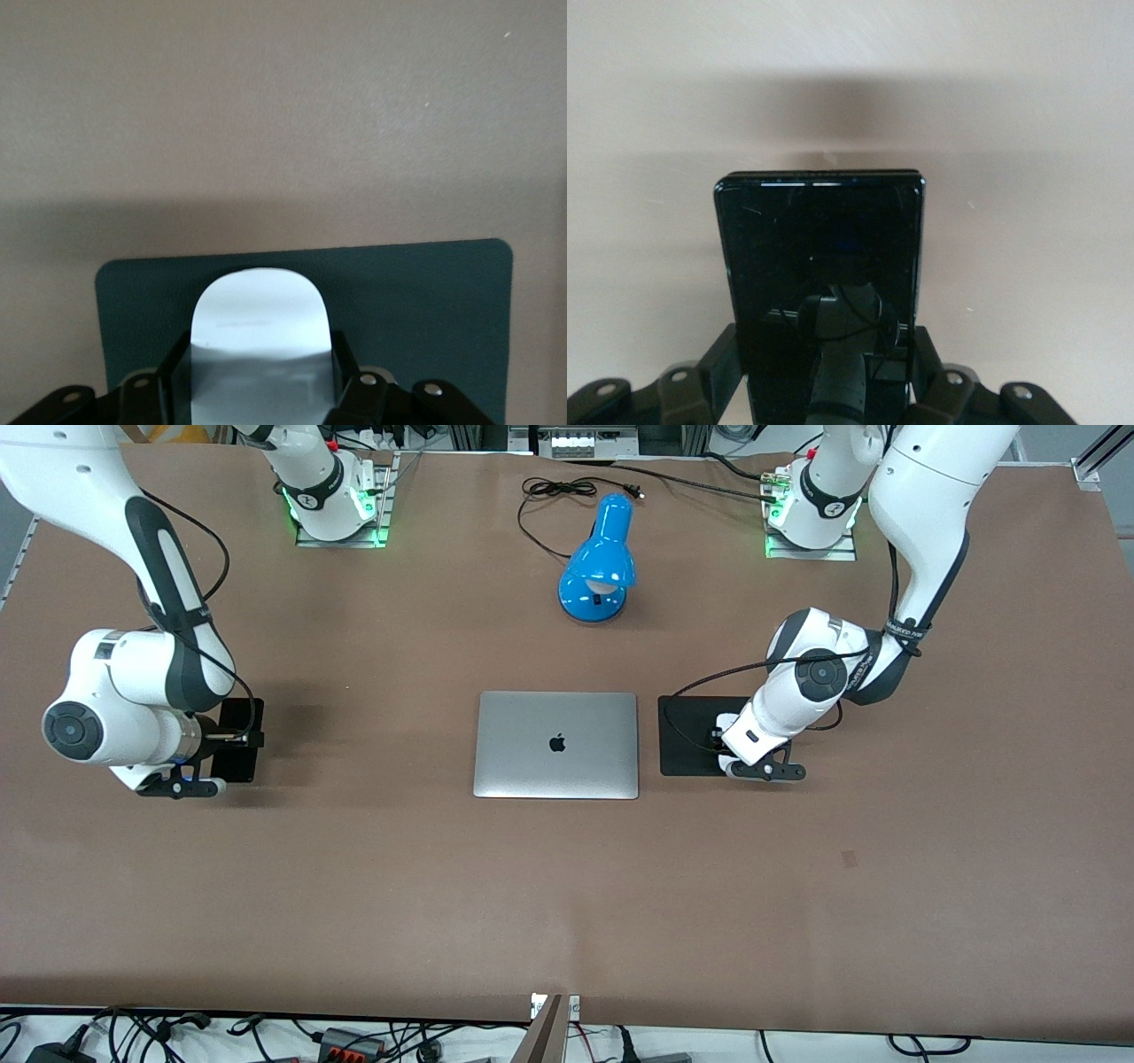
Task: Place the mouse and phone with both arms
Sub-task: 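Carry the mouse onto the pad with the left gripper while the right gripper moves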
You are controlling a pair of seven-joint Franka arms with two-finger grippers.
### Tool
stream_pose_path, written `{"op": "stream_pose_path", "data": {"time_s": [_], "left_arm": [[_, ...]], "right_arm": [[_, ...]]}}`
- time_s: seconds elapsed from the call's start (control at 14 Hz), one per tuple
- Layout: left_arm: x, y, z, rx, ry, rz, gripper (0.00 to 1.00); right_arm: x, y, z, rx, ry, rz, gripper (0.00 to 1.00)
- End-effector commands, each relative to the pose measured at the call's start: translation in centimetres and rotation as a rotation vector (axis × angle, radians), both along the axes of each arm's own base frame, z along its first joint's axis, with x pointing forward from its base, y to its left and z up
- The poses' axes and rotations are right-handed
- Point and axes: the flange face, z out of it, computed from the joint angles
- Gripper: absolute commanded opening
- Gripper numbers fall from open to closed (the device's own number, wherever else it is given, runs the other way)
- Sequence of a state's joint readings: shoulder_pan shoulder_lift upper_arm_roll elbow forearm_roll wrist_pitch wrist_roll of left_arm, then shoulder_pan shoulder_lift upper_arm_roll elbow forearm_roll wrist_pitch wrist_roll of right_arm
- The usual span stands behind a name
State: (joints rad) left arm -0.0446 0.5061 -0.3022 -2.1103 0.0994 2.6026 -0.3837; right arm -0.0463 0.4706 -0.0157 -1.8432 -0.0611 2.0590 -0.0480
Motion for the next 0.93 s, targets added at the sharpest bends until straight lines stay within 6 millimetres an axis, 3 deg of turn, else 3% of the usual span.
{"op": "stream_pose_path", "data": {"time_s": [0.0,0.14,0.21,0.36,0.64,0.79,0.86], "left_arm": [[-0.5,-0.6,-0.6,0.005,-0.002,-0.009,0.52],[-0.1,-0.6,-0.1,0.002,-0.013,-0.006,0.96],[0.1,-0.5,0.3,0.001,-0.021,-0.006,1.00],[0.4,-0.4,1.5,0.002,-0.040,-0.006,1.00],[2.4,1.1,5.9,0.024,-0.065,0.018,1.00],[4.1,2.2,7.8,0.047,-0.028,0.029,1.00],[4.5,2.1,8.4,0.057,-0.010,0.028,1.00]], "right_arm": [[0.7,4.3,0.6,0.078,-0.006,0.011,0.18],[0.9,8.3,0.6,0.125,-0.029,0.013,0.18],[1.0,10.8,-0.2,0.123,-0.043,0.032,0.18],[0.6,14.9,-1.0,0.102,-0.051,-0.002,0.18],[-0.1,22.6,-1.9,0.069,-0.047,-0.051,0.18],[-0.4,25.4,-2.8,0.060,-0.042,-0.056,0.18],[-0.3,26.0,-3.4,0.059,-0.037,-0.051,0.18]]}}
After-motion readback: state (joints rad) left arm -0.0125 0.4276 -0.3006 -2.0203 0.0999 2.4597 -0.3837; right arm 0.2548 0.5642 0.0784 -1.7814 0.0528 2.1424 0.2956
